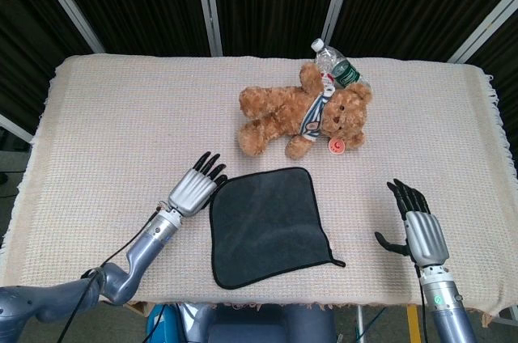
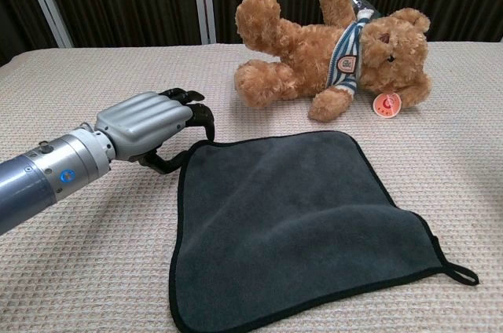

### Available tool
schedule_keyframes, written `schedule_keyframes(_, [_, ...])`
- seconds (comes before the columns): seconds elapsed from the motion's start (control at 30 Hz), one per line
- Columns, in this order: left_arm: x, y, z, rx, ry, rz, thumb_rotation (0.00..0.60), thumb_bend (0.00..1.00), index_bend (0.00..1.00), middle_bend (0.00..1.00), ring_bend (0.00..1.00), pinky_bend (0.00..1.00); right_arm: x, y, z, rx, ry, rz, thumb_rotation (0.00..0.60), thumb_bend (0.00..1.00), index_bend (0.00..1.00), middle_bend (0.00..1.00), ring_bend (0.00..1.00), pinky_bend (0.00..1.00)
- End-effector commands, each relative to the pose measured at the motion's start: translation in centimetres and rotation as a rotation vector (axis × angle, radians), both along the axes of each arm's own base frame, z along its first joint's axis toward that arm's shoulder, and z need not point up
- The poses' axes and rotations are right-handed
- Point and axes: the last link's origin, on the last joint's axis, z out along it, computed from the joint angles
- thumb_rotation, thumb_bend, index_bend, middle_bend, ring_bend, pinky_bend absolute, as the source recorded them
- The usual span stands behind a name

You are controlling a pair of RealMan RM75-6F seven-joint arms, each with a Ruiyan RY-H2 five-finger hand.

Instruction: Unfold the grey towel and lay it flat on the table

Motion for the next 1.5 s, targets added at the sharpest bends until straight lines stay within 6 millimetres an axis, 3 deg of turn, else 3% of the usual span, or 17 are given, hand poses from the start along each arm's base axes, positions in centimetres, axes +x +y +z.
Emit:
schedule_keyframes(0.03, [-0.8,-0.3,1.2,-0.051,0.062,-0.012,0.600,0.54,0.29,0.15,0.00,0.00,0.1,0.1,0.0,0.001,-0.004,0.004,0.600,0.26,0.00,0.00,0.00,0.00])
schedule_keyframes(0.3, [-1.3,-0.4,1.7,-0.036,0.061,0.021,0.600,0.33,0.28,0.15,0.00,0.00,0.5,0.5,-0.3,0.012,-0.011,0.013,0.600,0.26,0.00,0.00,0.00,0.00])
schedule_keyframes(0.5, [-0.9,-0.6,1.1,0.001,0.061,-0.003,0.600,0.30,0.27,0.15,0.00,0.00,0.4,0.4,-0.2,0.009,-0.017,0.010,0.600,0.26,0.00,0.00,0.00,0.00])
schedule_keyframes(0.87, [0.7,-0.3,2.2,0.031,-0.044,-0.011,0.600,0.60,0.23,0.14,0.00,0.00,0.3,0.3,-0.1,0.009,-0.026,0.003,0.600,0.26,0.00,0.00,0.00,0.00])
schedule_keyframes(1.17, [-0.7,-2.3,0.1,-0.140,0.107,-0.039,0.600,0.78,0.22,0.13,0.00,0.00,0.4,0.4,-0.1,0.012,-0.035,0.005,0.600,0.26,0.00,0.00,0.00,0.00])
schedule_keyframes(1.5, [-0.9,-2.9,-1.2,-0.158,0.148,-0.046,0.600,0.85,0.23,0.14,0.00,0.00,0.3,0.5,0.1,0.013,-0.043,0.000,0.600,0.26,0.00,0.00,0.00,0.00])
